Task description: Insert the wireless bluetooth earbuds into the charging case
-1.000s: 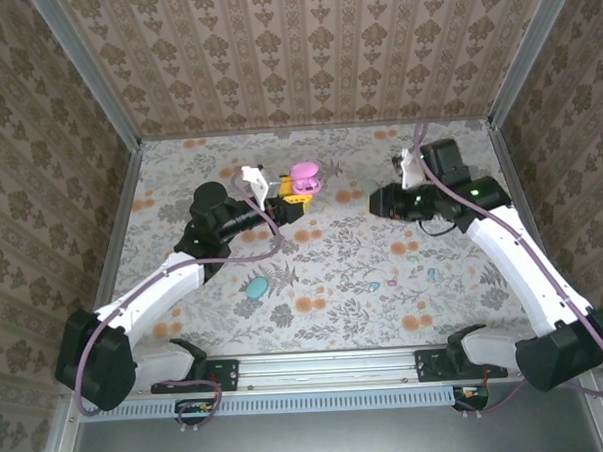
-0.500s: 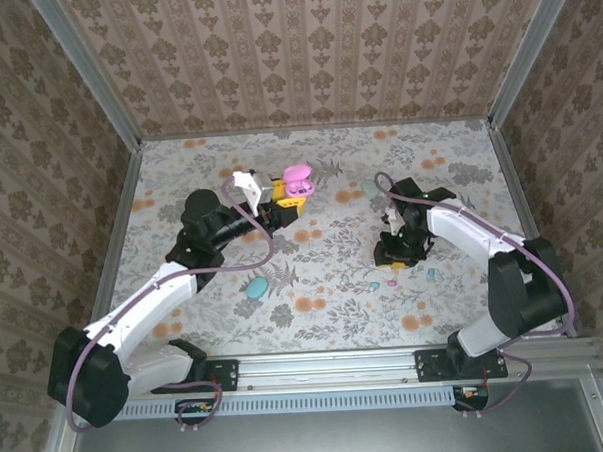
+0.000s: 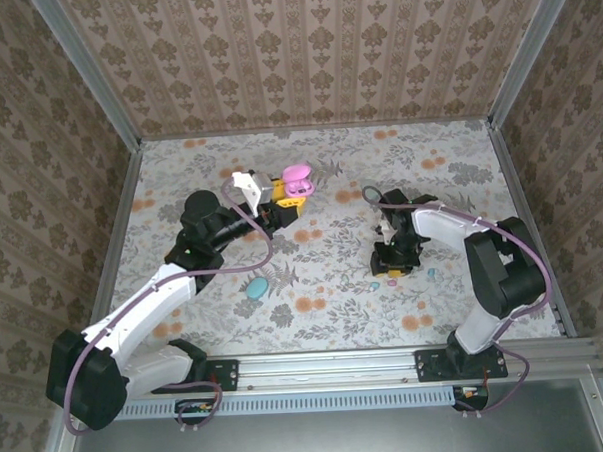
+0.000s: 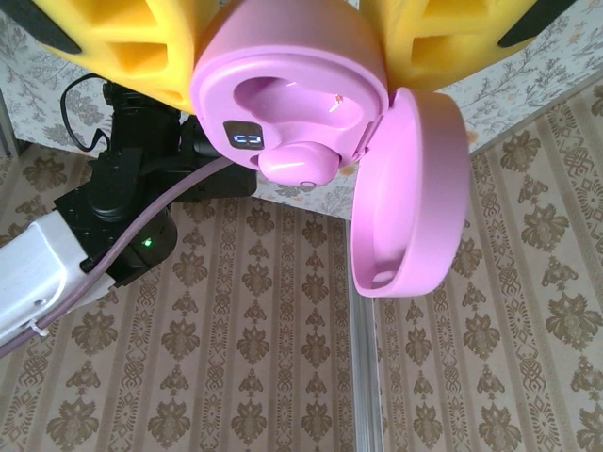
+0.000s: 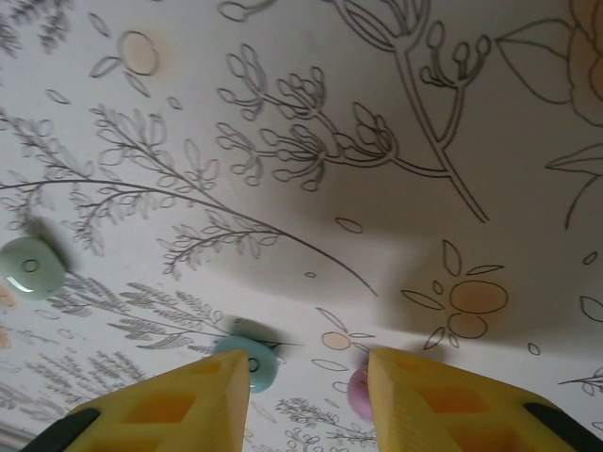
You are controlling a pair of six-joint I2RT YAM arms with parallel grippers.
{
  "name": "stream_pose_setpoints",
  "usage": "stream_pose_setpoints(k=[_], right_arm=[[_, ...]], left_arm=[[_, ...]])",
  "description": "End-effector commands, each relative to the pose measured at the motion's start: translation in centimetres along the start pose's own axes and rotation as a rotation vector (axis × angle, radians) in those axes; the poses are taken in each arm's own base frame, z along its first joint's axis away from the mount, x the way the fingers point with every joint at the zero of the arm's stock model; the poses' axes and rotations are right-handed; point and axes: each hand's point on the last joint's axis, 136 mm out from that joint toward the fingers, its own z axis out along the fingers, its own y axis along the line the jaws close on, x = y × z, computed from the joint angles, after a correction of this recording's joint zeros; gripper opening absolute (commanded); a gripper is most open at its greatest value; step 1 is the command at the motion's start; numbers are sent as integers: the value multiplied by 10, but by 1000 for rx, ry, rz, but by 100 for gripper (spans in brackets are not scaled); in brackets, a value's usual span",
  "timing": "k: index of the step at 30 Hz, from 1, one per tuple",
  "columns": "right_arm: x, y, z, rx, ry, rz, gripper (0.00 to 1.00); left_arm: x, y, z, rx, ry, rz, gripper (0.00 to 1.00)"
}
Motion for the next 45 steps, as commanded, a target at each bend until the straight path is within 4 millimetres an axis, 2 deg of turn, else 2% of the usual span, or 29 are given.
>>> stream_pose_setpoints(k=[1,16,23,37,45], right_arm=[[4,-10,7,48,14,-3,40],[10,-20,1,107,23,-4,41],[5,-26,-1,154,22,-31,36],[-14,-26,-2,180,2,-57,35],[-17,-25,-3,176,-12,26,38]], left_arm=[[-5,-4,-2,4,-11,10,35],[-2,-4,-1,3,-4,9,35],[-1,-3,0,-1,-2,12,35],[-1,-1,-1,-13,0,11,35],[-1,-1,-1,-14,3,14,35]])
